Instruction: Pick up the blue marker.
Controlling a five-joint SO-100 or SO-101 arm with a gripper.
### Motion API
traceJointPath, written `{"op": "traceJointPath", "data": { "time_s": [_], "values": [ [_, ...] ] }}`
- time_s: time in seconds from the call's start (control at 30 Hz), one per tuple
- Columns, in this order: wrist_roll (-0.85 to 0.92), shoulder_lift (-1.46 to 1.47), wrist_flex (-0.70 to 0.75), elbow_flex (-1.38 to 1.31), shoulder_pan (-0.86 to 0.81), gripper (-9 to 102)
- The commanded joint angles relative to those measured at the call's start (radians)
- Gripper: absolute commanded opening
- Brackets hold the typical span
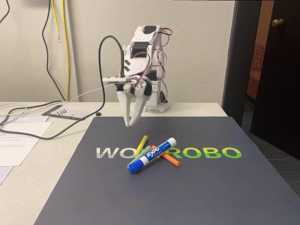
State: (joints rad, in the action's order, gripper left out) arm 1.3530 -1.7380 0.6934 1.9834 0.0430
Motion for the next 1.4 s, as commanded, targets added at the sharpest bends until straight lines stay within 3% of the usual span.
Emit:
{"op": "traceJointPath", "data": {
  "time_s": [0.0,0.67,1.0,1.17,1.37],
  "values": [
    [-0.023,0.000,-0.014,-0.046,0.018,1],
    [-0.089,0.041,-0.025,-0.046,0.143,1],
    [-0.098,0.098,-0.061,-0.046,0.155,9],
    [-0.107,0.130,-0.092,-0.046,0.167,21],
    [-0.149,0.137,-0.120,-0.049,0.181,21]
  ]
}}
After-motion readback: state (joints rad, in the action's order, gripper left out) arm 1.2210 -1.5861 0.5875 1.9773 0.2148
